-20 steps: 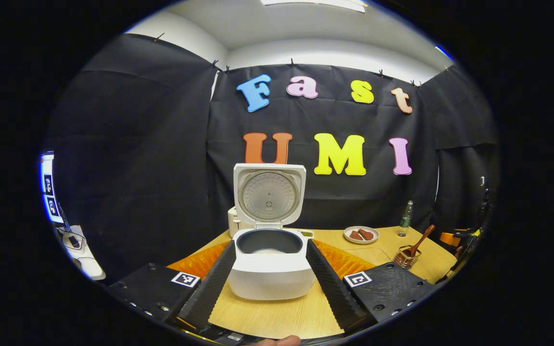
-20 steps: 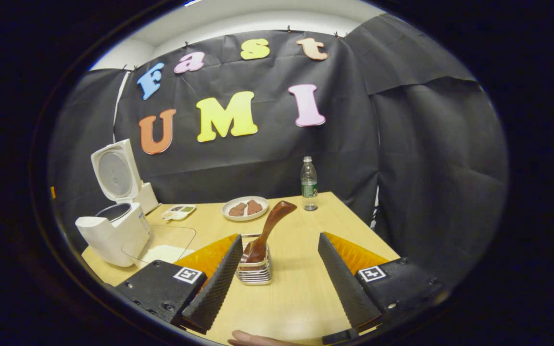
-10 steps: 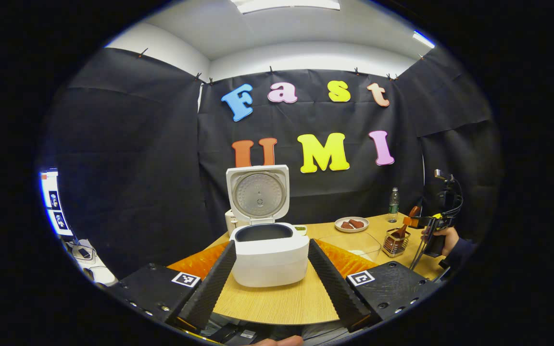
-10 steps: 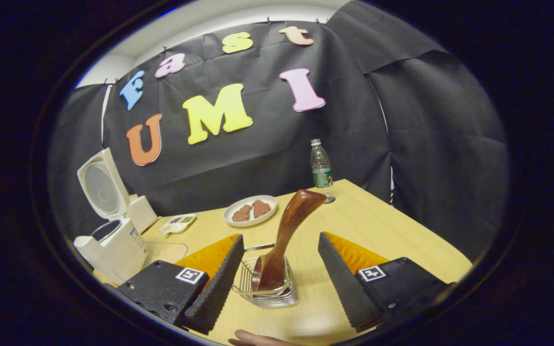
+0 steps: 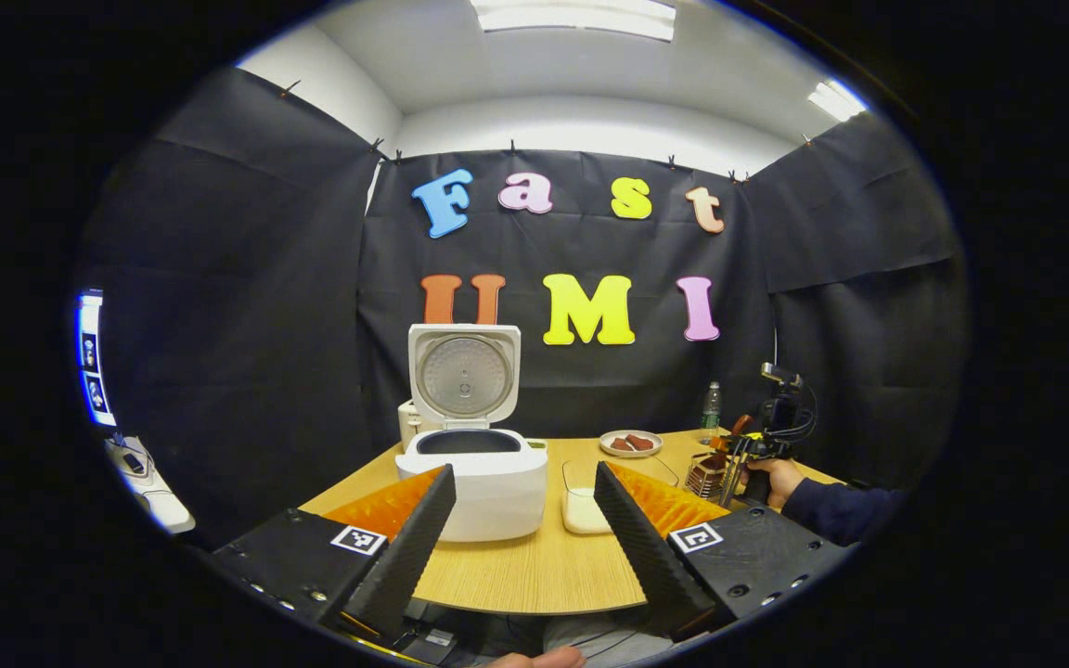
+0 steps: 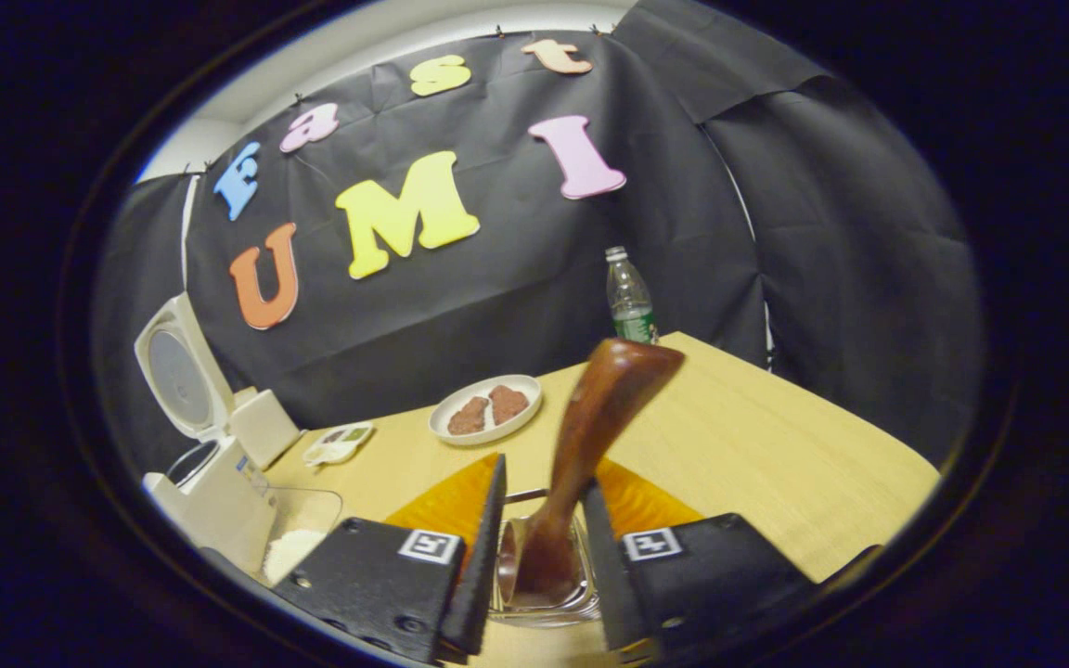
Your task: Close the left gripper, press the button to open the rice cooker; take a wooden spoon from the chopstick holder with the right hand, scoop a spoonful of rice and pour it into the rice cooker, then put the wooden spoon back into the chopstick holder.
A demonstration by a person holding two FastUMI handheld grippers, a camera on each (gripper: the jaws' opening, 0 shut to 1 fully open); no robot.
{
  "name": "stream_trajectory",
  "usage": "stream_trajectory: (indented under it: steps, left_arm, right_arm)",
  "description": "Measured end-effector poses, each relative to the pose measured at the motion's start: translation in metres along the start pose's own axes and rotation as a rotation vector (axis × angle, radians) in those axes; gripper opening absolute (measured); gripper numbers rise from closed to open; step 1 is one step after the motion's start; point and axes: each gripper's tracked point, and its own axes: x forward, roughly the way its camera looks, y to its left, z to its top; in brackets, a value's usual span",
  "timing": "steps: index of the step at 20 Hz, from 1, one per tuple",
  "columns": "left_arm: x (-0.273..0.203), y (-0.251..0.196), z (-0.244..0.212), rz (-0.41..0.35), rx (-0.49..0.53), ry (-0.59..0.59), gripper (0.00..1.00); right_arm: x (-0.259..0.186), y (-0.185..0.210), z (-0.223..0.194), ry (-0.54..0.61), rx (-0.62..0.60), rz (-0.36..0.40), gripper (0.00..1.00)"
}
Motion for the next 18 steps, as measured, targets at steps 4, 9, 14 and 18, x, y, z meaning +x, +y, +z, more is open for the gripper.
stream_trajectory:
  steps: [4, 9, 14, 18]
  left_arm:
    - [-0.008, -0.004, 0.007, -0.052, -0.002, -0.026, 0.94]
    - [-0.007, 0.01, 0.002, -0.03, 0.006, -0.032, 0.94]
    - [-0.009, 0.023, -0.004, -0.003, -0.021, -0.02, 0.94]
    - [-0.011, 0.027, -0.012, -0.006, -0.032, 0.007, 0.94]
  right_arm:
    - [-0.01, 0.024, 0.027, -0.06, -0.043, 0.021, 0.17]
    - [-0.034, 0.052, 0.06, -0.111, -0.108, 0.032, 0.16]
    - [-0.068, 0.093, 0.09, -0.189, -0.19, 0.072, 0.16]
    - [-0.081, 0.129, 0.087, -0.182, -0.213, 0.105, 0.16]
